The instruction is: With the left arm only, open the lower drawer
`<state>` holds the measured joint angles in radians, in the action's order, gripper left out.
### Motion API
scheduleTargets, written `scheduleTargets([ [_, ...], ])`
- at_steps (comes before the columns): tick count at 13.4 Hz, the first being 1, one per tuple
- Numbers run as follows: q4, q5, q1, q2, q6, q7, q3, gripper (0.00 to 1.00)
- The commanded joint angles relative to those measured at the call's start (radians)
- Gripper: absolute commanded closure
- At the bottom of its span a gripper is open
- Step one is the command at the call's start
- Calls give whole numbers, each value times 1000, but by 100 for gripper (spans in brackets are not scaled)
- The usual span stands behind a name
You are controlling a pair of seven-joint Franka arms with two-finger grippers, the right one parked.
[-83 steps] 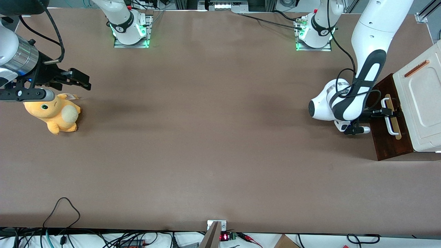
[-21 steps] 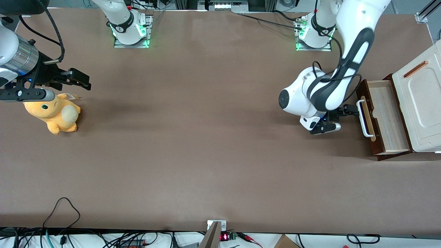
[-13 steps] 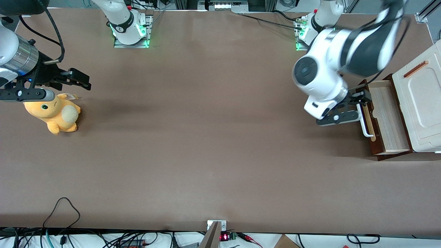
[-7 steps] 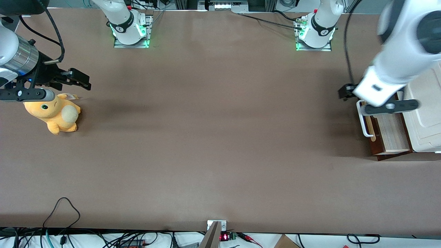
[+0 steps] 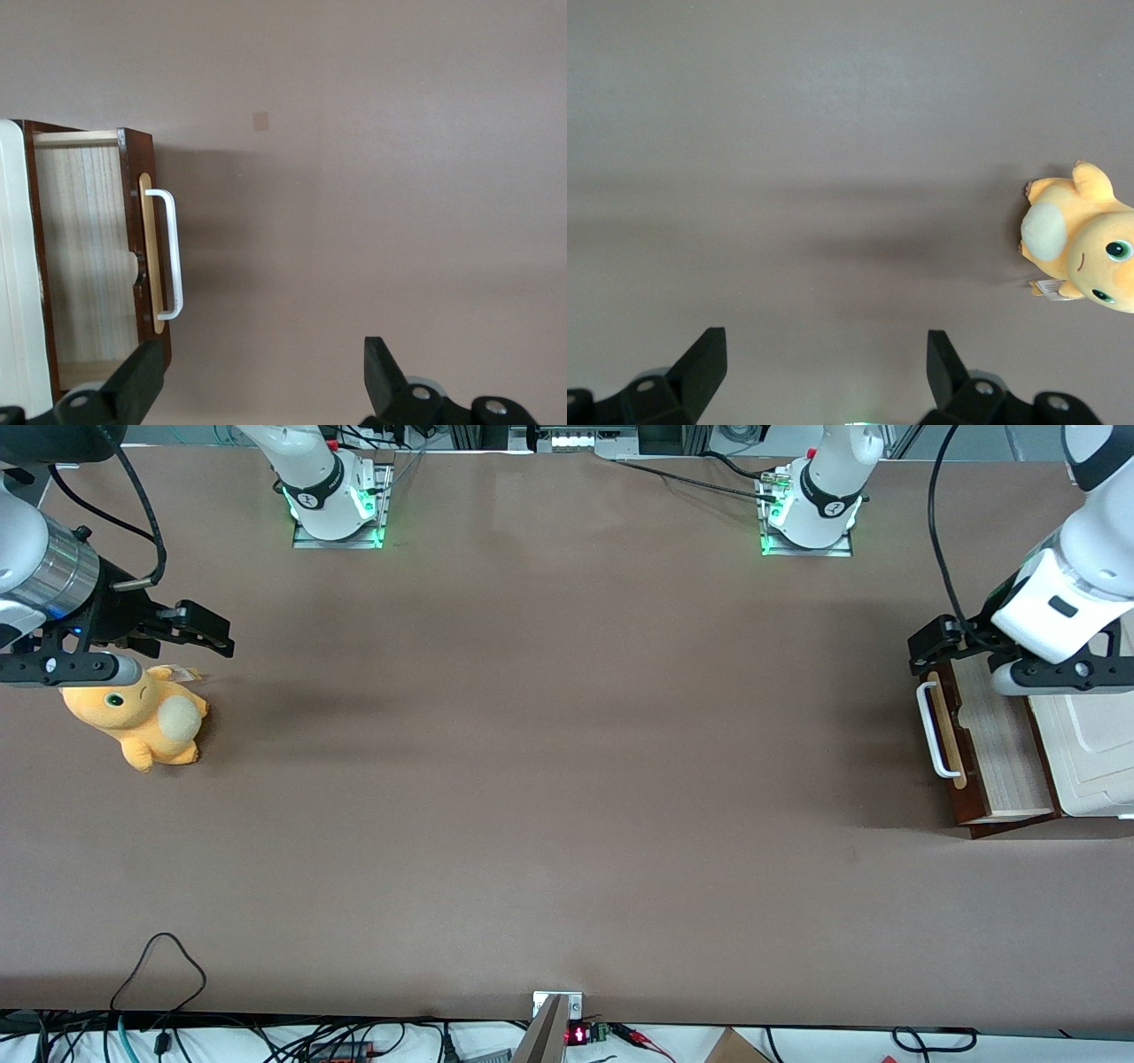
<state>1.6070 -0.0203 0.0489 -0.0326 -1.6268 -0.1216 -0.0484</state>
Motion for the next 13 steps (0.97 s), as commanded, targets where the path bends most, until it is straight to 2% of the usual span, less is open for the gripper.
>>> scheduleTargets([
  [1,67,28,-18,56,-33,57,12,0],
  [13,54,26,-24,54,-47,80,19,0],
])
